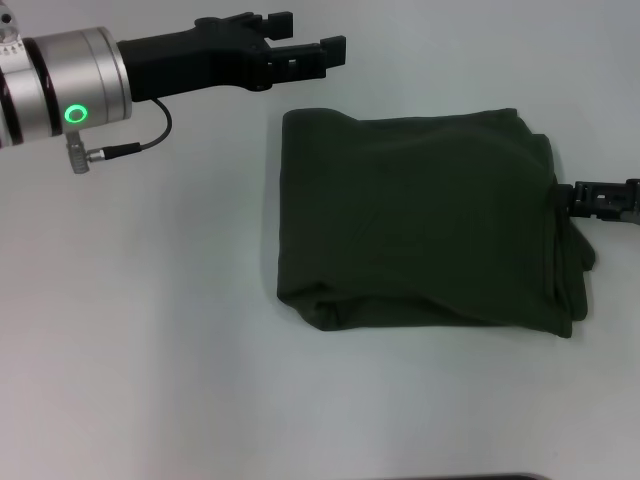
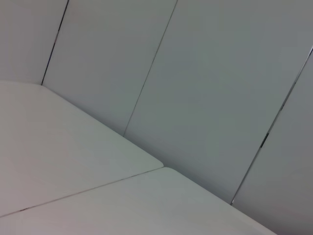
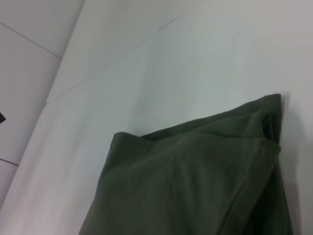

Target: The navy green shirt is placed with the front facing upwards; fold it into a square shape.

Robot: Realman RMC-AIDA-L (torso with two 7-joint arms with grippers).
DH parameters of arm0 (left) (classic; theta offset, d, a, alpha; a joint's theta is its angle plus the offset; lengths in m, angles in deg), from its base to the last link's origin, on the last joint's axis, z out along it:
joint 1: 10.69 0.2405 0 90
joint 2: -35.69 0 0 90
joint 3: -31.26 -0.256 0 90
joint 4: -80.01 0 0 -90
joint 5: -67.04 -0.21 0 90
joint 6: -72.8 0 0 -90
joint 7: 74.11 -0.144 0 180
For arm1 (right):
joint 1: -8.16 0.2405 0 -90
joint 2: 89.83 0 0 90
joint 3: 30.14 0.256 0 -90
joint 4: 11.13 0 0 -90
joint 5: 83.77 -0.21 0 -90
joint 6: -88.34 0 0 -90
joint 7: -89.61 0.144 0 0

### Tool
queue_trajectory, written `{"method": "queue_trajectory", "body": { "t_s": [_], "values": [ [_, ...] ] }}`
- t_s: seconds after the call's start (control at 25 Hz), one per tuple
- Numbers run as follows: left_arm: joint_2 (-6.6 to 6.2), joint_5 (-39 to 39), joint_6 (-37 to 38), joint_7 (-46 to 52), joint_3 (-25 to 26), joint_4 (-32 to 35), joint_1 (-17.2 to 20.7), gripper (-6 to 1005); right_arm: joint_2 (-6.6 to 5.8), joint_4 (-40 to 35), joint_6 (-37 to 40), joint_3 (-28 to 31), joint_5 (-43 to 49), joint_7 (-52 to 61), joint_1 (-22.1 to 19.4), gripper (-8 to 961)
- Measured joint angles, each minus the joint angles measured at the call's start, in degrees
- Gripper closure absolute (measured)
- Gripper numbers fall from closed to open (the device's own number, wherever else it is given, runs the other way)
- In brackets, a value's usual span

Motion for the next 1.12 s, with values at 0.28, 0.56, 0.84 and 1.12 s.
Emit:
{"method": "queue_trajectory", "body": {
  "t_s": [0.28,0.56,0.84,1.12],
  "values": [
    [0.0,-0.04,-0.36,-0.04,-0.3,-0.1,-0.02,78,0.41,0.4,-1.02,0.0,-0.01,0.0,0.75,207],
    [0.0,-0.04,-0.52,-0.05,-0.34,-0.13,-0.09,78,1.01,0.5,-2.19,-1.85,0.04,0.43,1.81,207],
    [0.0,-0.04,-0.62,-0.24,-0.36,-0.57,-0.2,79,1.38,0.67,-3.23,-2.44,0.08,0.54,1.97,208],
    [0.0,-0.03,-0.69,-0.81,-0.34,-1.76,-1.11,79,0.96,0.7,-2.6,-2.47,0.09,1.46,2.12,208]
  ]
}}
